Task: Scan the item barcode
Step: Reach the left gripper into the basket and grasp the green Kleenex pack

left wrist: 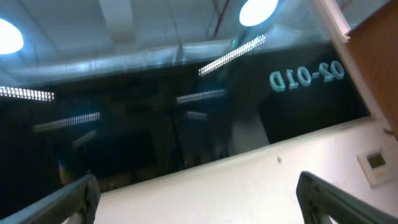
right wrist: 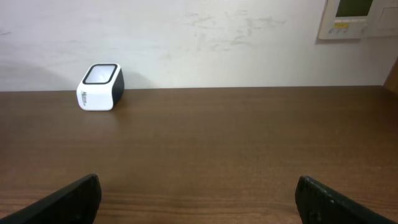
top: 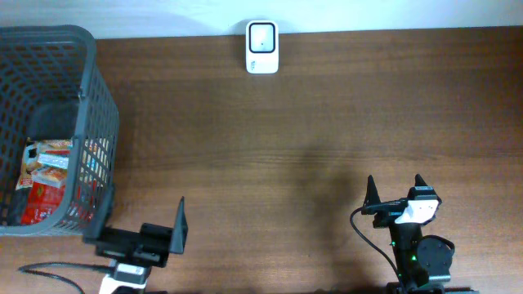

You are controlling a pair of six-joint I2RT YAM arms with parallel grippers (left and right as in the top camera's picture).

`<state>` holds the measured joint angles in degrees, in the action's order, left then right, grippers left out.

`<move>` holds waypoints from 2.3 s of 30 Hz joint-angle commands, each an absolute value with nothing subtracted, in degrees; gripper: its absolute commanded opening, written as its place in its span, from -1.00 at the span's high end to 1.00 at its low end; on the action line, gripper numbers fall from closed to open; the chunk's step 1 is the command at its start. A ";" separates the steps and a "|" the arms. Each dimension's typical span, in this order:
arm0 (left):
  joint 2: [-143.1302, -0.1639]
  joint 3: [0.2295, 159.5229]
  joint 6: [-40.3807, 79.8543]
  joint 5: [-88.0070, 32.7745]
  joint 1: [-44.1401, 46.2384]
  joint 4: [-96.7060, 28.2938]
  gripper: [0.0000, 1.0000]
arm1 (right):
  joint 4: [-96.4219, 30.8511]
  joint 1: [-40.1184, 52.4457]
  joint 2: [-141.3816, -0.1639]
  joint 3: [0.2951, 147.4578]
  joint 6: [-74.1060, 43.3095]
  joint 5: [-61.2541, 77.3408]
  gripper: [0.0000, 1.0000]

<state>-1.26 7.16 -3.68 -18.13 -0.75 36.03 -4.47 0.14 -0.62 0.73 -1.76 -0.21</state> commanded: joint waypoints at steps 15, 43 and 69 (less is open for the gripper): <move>-40.12 65.52 -4.19 -13.10 -0.54 -23.94 -0.98 | -4.71 -0.03 -0.19 0.32 -2.42 -0.54 -0.97; -95.64 121.43 21.65 18.79 -32.16 -67.68 -0.98 | -4.71 -0.01 -0.19 0.32 -2.42 -0.54 -0.97; -126.13 120.86 30.79 15.18 -29.23 -81.03 -0.49 | -4.71 -0.01 -0.19 0.32 -2.42 -0.54 -0.97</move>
<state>-123.87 120.68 30.30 15.38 -29.10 -80.90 -4.47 0.14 -0.58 0.73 -1.74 -0.21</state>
